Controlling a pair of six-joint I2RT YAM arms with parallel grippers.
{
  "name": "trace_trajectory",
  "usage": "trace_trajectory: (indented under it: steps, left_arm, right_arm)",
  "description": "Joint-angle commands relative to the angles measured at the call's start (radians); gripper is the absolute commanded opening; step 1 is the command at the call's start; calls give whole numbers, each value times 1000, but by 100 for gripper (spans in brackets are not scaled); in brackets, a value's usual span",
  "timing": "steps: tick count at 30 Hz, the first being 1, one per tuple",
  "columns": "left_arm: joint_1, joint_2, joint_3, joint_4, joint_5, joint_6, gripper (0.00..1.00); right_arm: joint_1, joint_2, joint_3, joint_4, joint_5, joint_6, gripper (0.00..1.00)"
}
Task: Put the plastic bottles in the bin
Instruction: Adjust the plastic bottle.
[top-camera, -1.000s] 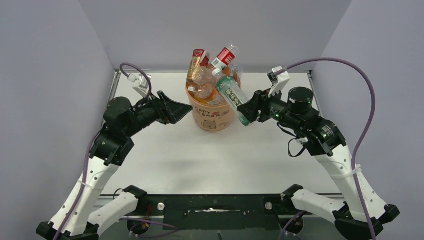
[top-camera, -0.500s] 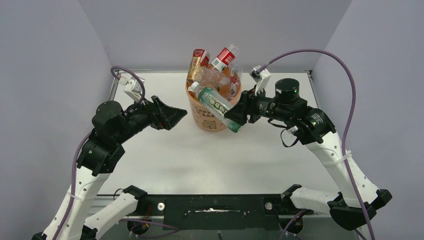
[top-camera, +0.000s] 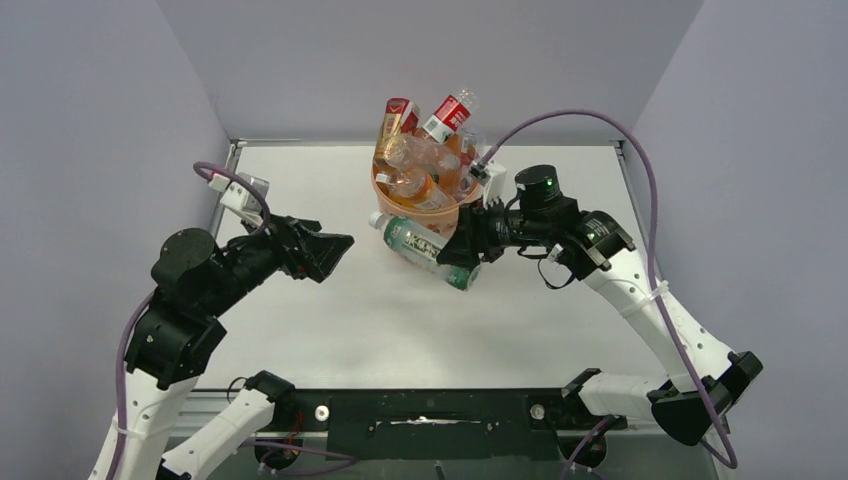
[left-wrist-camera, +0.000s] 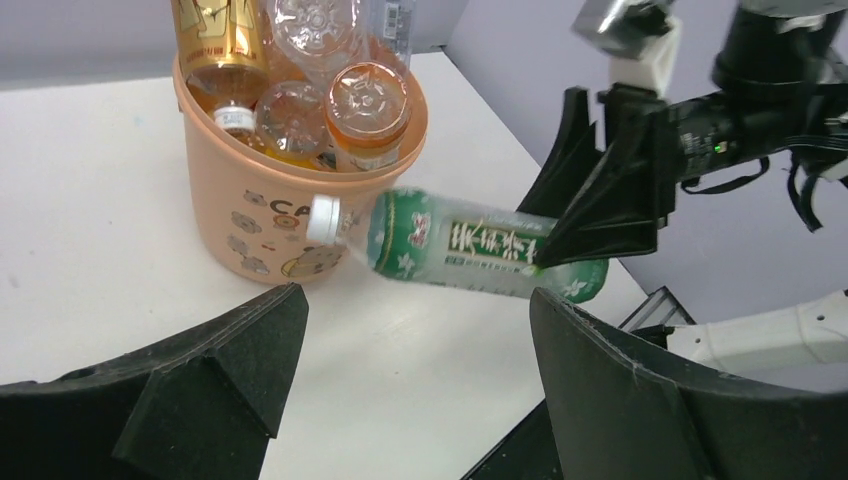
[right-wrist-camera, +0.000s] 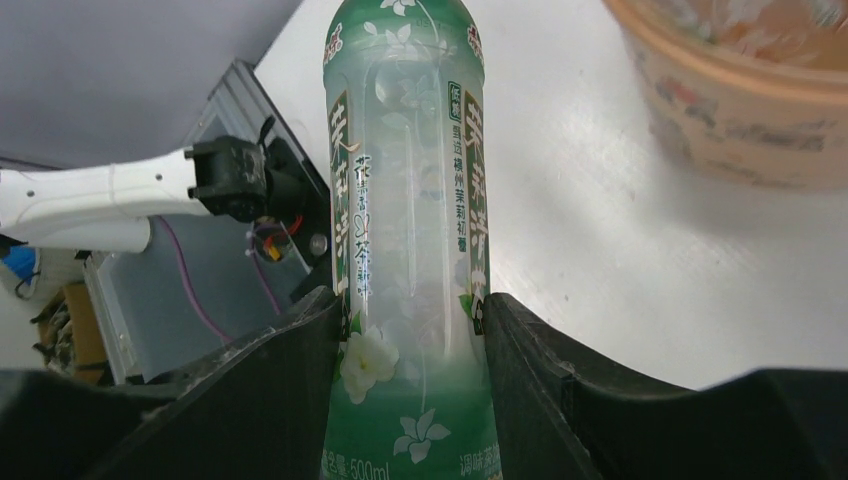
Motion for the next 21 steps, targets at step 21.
trace_trajectory:
  steps: [21]
  left_arm:
    - [-518,198,-145,8,-59,321,83]
  right_arm:
    - [14,-145,-463,47,-356,30,49]
